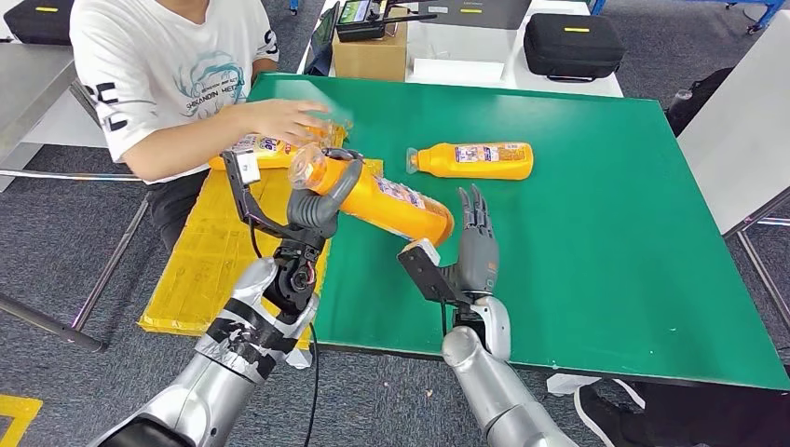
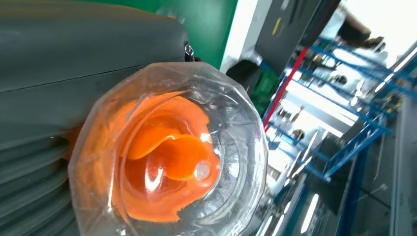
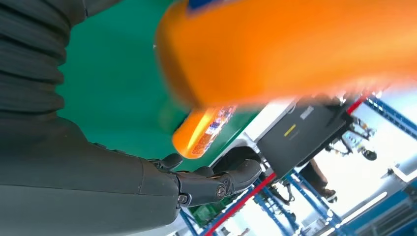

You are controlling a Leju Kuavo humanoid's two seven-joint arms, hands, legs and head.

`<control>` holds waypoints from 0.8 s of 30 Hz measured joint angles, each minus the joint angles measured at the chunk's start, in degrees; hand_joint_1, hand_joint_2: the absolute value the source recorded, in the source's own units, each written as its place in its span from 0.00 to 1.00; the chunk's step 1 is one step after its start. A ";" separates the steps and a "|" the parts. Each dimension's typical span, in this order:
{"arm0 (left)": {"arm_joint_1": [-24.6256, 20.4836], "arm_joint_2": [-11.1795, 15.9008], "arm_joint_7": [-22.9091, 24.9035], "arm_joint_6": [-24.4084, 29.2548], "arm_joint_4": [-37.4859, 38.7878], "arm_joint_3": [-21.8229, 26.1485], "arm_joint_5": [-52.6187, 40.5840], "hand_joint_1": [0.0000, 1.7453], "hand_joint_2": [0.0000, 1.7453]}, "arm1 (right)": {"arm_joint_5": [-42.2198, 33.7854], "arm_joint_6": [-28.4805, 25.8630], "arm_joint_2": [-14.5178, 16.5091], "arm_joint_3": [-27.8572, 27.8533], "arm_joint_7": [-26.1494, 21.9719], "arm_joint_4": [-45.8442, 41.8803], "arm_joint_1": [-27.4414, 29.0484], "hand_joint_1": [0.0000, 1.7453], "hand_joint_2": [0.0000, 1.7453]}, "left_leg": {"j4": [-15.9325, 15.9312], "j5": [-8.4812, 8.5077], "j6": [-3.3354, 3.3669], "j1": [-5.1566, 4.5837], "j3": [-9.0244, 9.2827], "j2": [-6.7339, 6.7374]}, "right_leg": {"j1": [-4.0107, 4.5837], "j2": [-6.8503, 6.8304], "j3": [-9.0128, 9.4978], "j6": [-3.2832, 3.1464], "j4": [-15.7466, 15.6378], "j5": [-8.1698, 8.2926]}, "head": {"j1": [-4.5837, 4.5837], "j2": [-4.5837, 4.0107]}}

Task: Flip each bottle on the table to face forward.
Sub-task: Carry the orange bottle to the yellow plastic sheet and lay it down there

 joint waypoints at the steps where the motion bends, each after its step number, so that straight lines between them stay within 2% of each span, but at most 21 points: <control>1: 0.12 0.13 -0.65 0.38 -0.20 0.23 -0.97 1.00 1.00 | -0.99 0.00 -0.16 -0.09 -0.21 -0.62 0.20 0.00 1.00 | 0.00 0.00 0.00 0.00 0.00 0.00 | 0.00 0.00 0.00 0.00 0.00 0.00 | 0.00 0.00; 5: 0.32 1.34 -4.05 1.51 -1.02 0.93 -7.74 1.00 1.00 | -5.47 0.03 -1.02 -0.27 -0.84 -3.41 1.35 0.00 1.00 | 0.00 0.00 0.00 0.00 0.00 0.01 | 0.01 0.00 0.00 0.00 0.00 0.00 | 0.00 0.01; 10: -0.32 4.95 -6.55 0.77 -0.98 1.47 -21.09 1.00 1.00 | -10.81 0.82 -3.04 -0.27 -0.91 -9.49 3.81 0.00 1.00 | 0.00 0.00 0.00 0.01 0.01 0.01 | 0.01 0.01 0.00 0.00 0.00 0.00 | -0.01 0.00; 17: -0.96 7.37 -7.44 1.09 -0.12 2.47 -28.36 1.00 1.00 | -12.17 1.42 -4.67 -0.25 -0.87 -14.88 5.74 0.00 1.00 | 0.00 0.00 0.00 0.00 0.01 0.01 | 0.00 0.00 0.00 0.00 0.00 0.00 | 0.01 0.01; 24: -4.91 13.44 -9.52 -1.88 6.04 1.71 -54.20 1.00 1.00 | -13.46 6.03 -7.12 -0.27 0.14 -23.05 9.36 0.00 1.00 | 0.00 0.00 0.00 0.01 0.02 0.09 | 0.02 0.04 -0.04 0.00 0.01 0.00 | 0.00 -0.01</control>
